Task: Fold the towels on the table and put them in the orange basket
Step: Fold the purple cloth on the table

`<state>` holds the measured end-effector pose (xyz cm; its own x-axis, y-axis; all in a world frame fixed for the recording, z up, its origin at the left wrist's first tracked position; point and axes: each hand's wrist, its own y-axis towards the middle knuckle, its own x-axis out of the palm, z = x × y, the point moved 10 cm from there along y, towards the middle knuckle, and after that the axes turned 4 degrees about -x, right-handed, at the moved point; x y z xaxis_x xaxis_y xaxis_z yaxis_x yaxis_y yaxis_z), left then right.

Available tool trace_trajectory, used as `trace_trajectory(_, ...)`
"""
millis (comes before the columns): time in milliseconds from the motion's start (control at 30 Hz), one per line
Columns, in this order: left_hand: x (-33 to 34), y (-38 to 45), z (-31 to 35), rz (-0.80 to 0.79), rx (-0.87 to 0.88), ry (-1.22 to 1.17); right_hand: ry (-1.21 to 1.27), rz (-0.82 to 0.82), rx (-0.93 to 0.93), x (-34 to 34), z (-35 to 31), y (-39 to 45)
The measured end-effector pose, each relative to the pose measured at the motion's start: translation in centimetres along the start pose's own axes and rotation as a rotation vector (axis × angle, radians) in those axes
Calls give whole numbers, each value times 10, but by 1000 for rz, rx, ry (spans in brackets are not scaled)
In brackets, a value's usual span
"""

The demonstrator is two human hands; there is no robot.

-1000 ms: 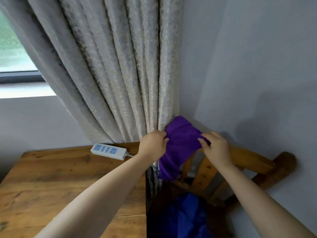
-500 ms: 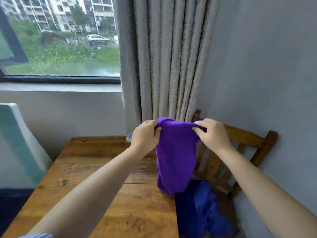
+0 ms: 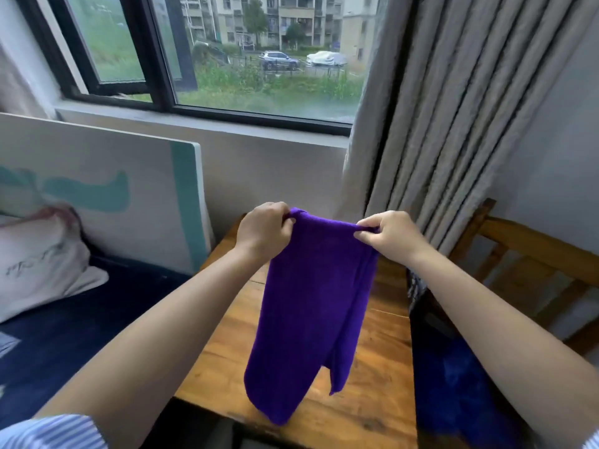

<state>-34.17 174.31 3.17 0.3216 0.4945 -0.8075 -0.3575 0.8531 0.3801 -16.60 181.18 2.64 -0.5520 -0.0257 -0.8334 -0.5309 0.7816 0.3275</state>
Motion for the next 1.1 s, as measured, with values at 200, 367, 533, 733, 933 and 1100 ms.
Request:
trace_trajectory(200,27,9,-71,-70,-160,-4,-59,-29,-77,66,-15,34)
trace_trajectory(367,121,-8,-146,-309,-420,55,31,-220,-17,173,25,34)
trace_trajectory(533,225,-62,-203,-664,-583,135,111,-536,112,287,88,-13)
trace_trajectory(733,289,-125,-216,-933,-526,48,233,-436,468,322,150,-73)
trace_trajectory(933,278,-118,-239,-596,-655,-138,458,-393,815,353,175,-108)
trace_trajectory(1100,299,-122,-247,-694,-766,-187,380,-233,806,349,178,-105)
